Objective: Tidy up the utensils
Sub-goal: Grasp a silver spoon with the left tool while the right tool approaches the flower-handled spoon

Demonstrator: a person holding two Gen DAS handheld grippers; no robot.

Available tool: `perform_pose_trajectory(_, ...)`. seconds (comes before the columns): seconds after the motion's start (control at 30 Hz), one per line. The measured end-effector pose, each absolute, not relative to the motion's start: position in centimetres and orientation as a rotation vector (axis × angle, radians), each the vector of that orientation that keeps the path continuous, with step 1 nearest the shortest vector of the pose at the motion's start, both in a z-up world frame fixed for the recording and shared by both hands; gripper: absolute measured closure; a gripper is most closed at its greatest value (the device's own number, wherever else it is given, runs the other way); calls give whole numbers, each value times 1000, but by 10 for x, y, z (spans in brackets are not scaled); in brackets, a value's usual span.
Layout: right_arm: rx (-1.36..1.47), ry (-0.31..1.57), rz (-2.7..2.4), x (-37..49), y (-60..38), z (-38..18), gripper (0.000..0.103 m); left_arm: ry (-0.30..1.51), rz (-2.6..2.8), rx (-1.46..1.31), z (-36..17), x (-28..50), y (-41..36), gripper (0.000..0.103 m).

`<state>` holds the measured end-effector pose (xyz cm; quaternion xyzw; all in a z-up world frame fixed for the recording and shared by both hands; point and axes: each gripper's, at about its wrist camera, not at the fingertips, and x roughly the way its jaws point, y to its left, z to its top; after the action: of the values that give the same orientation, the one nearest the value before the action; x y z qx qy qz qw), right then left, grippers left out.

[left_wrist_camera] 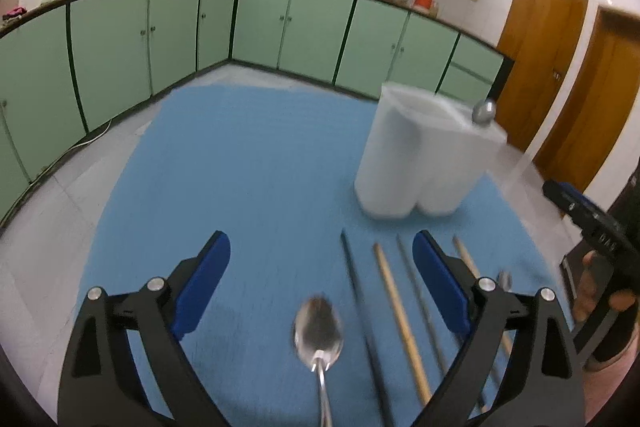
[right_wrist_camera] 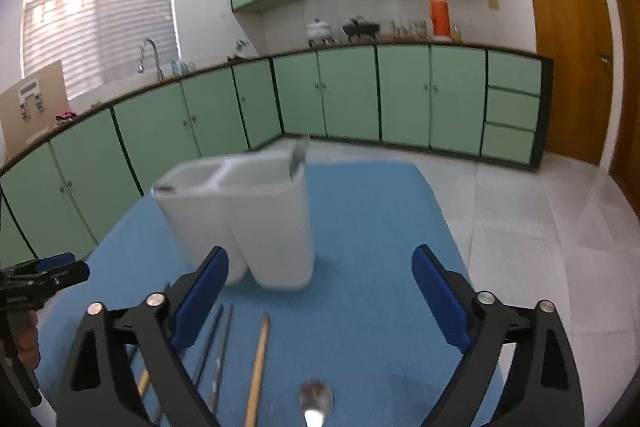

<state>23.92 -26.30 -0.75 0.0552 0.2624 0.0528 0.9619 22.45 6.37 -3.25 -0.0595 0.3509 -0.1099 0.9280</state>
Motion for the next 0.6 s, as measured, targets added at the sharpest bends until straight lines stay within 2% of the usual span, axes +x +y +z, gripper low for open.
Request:
perform_pose_trajectory(0.37, 102, 653, 74, 225, -266, -42, 10, 851, -183, -99, -79, 224, 64, 13)
perform_pose_trajectory(0.47, 88, 670, 81, 226, -263, -48, 10, 870, -184, -103, -87, 229, 65, 18)
perform_pose_trajectory(0.53, 81, 677, 85, 227, -260, -52, 10, 887, -187, -103, -90, 234, 64, 27)
perform_pose_trajectory(0.6, 74, 682, 89, 227, -259, -55, 10, 886, -183, -95, -92, 236, 65, 27)
